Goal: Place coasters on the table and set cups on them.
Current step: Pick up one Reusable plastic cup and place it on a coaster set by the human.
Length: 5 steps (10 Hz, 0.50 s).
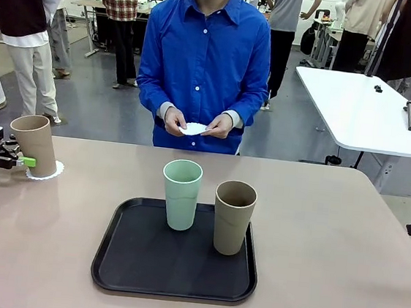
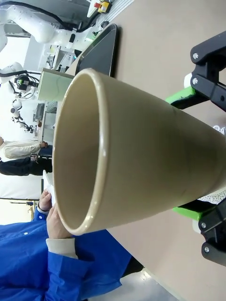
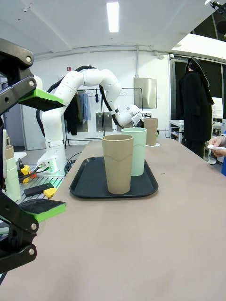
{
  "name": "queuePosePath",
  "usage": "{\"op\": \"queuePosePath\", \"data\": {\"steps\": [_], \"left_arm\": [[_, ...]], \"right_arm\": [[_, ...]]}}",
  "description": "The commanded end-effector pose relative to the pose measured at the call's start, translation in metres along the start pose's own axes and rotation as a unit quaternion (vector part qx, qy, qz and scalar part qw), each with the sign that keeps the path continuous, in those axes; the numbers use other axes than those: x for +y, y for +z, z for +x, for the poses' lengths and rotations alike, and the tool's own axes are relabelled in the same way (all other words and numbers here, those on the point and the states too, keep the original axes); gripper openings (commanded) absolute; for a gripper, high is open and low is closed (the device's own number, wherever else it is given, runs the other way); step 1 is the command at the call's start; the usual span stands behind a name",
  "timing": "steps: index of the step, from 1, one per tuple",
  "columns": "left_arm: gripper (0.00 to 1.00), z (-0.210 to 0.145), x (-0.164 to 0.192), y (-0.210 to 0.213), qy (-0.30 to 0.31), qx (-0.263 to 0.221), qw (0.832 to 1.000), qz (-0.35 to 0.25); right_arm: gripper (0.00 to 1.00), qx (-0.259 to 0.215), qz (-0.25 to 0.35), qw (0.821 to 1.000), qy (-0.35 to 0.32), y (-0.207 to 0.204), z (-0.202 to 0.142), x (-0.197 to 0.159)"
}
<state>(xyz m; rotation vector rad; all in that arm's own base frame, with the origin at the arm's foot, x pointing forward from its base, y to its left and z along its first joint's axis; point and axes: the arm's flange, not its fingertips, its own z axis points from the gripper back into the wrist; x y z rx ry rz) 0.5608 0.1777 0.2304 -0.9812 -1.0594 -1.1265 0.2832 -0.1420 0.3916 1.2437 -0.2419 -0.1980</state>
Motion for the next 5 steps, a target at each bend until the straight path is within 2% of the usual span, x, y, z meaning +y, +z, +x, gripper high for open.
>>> {"op": "queuePosePath", "data": {"steps": [1,5], "left_arm": [[1.0,-0.0002,0.0056,0.0067,0.002,0.001,1.0,-0.003],[1.0,0.0037,0.0063,0.0116,0.0,0.005,1.0,0.0]], "right_arm": [[1.0,-0.002,0.009,1.0,0.005,-0.0001,0.0011,0.0007],[1.0,-0.002,0.009,1.0,0.005,-0.0001,0.0011,0.0007]]}}
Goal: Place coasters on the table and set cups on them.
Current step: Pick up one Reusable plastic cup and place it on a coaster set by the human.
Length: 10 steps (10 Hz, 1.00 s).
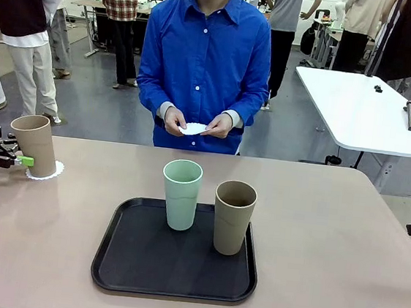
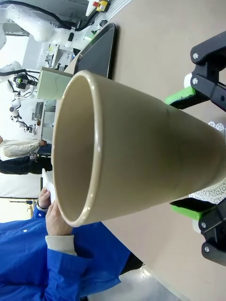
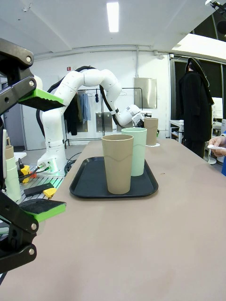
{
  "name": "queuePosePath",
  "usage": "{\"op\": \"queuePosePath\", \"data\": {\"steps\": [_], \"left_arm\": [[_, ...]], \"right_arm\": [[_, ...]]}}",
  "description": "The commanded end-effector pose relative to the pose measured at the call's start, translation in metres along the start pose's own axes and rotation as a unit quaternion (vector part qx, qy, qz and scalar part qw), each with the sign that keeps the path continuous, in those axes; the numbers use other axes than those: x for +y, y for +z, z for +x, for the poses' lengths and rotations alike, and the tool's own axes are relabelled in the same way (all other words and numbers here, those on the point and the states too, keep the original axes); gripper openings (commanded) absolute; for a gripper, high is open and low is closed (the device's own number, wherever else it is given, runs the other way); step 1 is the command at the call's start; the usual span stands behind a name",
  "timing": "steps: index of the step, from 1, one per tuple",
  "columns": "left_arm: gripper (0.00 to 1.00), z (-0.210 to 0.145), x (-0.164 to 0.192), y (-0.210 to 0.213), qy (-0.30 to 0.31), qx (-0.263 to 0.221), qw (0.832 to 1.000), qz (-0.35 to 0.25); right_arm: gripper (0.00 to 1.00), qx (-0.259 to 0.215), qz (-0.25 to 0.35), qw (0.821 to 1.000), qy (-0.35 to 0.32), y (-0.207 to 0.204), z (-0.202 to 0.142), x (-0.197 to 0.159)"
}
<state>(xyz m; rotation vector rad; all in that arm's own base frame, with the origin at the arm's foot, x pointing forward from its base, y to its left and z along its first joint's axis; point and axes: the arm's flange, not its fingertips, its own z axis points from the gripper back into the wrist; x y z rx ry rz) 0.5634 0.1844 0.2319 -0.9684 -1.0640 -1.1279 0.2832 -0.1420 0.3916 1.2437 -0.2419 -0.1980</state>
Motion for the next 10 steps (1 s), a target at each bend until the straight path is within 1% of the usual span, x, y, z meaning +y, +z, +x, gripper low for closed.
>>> {"op": "queuePosePath", "data": {"steps": [1,6,8,9,10], "left_arm": [[1.0,0.004,0.004,0.009,0.002,0.004,1.0,-0.006],[1.0,-0.002,0.005,0.028,0.007,0.025,1.0,-0.01],[1.0,0.005,0.002,0.045,-0.001,0.046,0.999,0.009],[1.0,0.019,-0.004,0.057,-0.004,0.084,0.995,0.047],[1.0,0.045,-0.014,0.07,0.011,0.146,0.984,0.1]], "right_arm": [[1.0,-0.002,0.009,1.0,0.005,0.0,0.001,0.001],[1.0,-0.002,0.009,1.0,0.005,0.0,0.001,0.001],[1.0,-0.002,0.009,1.0,0.005,0.0,0.001,0.001],[1.0,-0.002,0.009,1.0,0.005,0.0,0.001,0.001],[1.0,-0.002,0.009,1.0,0.005,0.0,0.001,0.001]]}}
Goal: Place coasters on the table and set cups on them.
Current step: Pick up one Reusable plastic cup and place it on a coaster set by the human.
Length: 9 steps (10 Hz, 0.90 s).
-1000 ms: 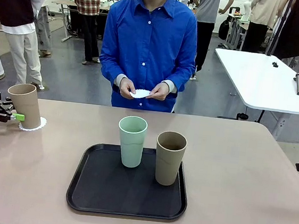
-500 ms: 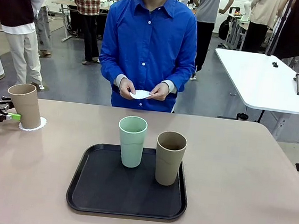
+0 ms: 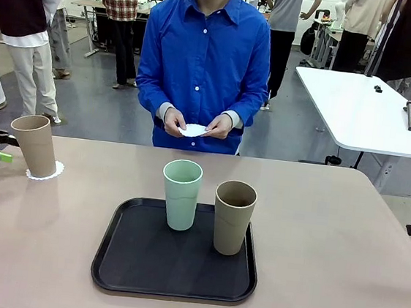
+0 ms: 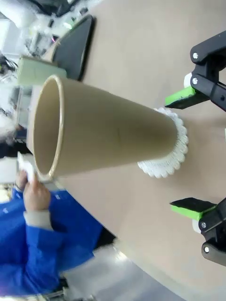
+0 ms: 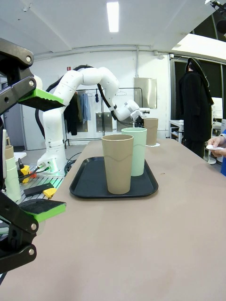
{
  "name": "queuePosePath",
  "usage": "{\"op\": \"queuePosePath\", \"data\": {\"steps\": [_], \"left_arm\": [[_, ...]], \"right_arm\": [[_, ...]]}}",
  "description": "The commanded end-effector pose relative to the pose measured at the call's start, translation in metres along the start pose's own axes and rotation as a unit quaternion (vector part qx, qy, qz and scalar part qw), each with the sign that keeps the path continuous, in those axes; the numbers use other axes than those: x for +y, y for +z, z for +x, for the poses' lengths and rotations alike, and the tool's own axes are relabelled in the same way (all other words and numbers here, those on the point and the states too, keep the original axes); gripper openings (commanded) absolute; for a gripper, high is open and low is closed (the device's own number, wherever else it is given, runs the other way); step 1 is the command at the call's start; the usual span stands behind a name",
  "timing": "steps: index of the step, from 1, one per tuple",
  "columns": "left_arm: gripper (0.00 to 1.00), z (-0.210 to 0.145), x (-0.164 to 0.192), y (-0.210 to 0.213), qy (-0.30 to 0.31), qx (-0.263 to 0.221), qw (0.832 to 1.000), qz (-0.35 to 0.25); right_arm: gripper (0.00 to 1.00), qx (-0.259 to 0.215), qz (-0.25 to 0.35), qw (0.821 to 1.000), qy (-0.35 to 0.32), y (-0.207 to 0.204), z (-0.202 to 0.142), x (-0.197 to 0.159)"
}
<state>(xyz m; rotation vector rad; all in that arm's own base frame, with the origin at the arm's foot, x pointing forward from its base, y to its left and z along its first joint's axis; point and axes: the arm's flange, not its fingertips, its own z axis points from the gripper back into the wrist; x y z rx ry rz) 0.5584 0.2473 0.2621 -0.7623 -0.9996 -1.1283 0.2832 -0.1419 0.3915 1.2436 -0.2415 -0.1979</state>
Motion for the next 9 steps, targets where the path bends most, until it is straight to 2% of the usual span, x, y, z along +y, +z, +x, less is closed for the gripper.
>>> {"op": "queuePosePath", "data": {"steps": [1,2,4,6,7,9], "left_arm": [[1.0,0.052,-0.027,0.022,0.024,0.103,0.992,0.067],[1.0,0.076,-0.038,0.03,0.033,0.14,0.985,0.097],[1.0,0.122,-0.064,0.035,0.047,0.196,0.972,0.119],[1.0,0.166,-0.086,0.037,0.059,0.271,0.951,0.133],[1.0,0.19,-0.099,0.037,0.085,0.307,0.935,0.154],[1.0,0.224,-0.125,0.036,0.087,0.362,0.913,0.165]], "right_arm": [[1.0,-0.002,0.009,1.0,0.005,0.0,0.001,0.001],[1.0,-0.002,0.009,1.0,0.005,0.0,0.001,0.001],[1.0,-0.002,0.009,1.0,0.005,0.0,0.001,0.001],[1.0,-0.002,0.009,1.0,0.005,0.0,0.001,0.001],[1.0,-0.002,0.009,1.0,0.005,0.0,0.001,0.001],[1.0,-0.002,0.009,1.0,0.005,0.0,0.001,0.001]]}}
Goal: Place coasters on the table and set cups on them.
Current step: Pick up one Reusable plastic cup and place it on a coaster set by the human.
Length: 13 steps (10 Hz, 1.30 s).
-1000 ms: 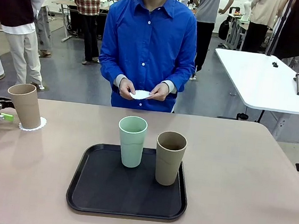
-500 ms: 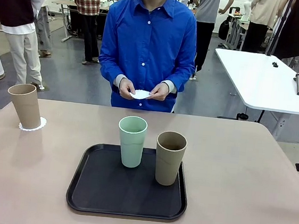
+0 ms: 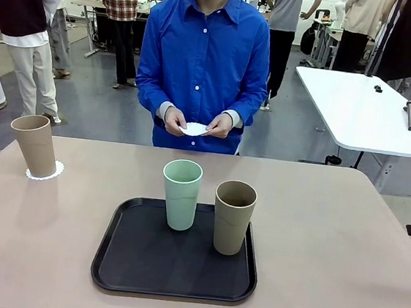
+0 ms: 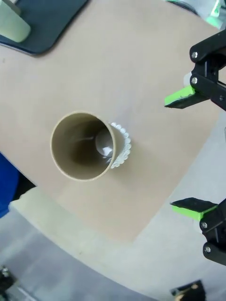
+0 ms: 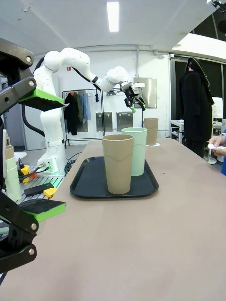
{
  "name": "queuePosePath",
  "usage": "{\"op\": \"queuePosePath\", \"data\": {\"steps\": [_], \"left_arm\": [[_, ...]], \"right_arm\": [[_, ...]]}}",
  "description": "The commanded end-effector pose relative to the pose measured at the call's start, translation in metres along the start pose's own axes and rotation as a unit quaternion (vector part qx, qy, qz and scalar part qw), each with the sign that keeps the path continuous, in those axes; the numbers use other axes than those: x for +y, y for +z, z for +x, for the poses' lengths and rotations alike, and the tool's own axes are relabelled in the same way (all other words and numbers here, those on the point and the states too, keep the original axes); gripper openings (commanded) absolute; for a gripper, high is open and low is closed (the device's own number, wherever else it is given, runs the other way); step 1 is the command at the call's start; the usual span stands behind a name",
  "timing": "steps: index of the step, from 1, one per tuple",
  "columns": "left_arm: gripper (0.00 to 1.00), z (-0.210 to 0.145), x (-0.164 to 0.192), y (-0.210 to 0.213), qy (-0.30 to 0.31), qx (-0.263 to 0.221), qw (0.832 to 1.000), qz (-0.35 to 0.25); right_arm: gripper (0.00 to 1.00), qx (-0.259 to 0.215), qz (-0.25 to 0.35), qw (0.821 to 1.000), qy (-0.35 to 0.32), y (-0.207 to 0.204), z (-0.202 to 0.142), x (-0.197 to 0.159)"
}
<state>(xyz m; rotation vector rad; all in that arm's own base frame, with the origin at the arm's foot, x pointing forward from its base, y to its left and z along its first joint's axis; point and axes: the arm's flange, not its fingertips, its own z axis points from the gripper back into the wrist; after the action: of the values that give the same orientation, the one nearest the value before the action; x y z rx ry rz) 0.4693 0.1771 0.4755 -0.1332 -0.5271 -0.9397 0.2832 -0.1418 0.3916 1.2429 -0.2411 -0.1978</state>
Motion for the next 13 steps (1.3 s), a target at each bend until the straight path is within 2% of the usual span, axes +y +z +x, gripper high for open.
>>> {"op": "queuePosePath", "data": {"steps": [1,4,7,8,13], "left_arm": [[1.0,0.019,-0.032,0.021,-0.001,0.064,0.998,-0.02],[1.0,0.034,-0.069,0.02,-0.012,0.114,0.993,-0.018],[1.0,0.04,-0.089,0.026,-0.02,0.118,0.993,-0.005],[1.0,0.041,-0.074,0.021,-0.024,0.113,0.993,-0.018],[1.0,0.041,-0.074,0.021,-0.024,0.113,0.993,-0.018]], "right_arm": [[1.0,-0.002,0.01,1.0,0.005,0.0,0.001,0.001],[1.0,-0.002,0.01,1.0,0.005,0.0,0.001,0.001],[1.0,-0.002,0.01,1.0,0.005,0.0,0.001,0.001],[1.0,-0.002,0.01,1.0,0.005,0.0,0.001,0.001],[1.0,-0.002,0.01,1.0,0.005,0.0,0.001,0.001]]}}
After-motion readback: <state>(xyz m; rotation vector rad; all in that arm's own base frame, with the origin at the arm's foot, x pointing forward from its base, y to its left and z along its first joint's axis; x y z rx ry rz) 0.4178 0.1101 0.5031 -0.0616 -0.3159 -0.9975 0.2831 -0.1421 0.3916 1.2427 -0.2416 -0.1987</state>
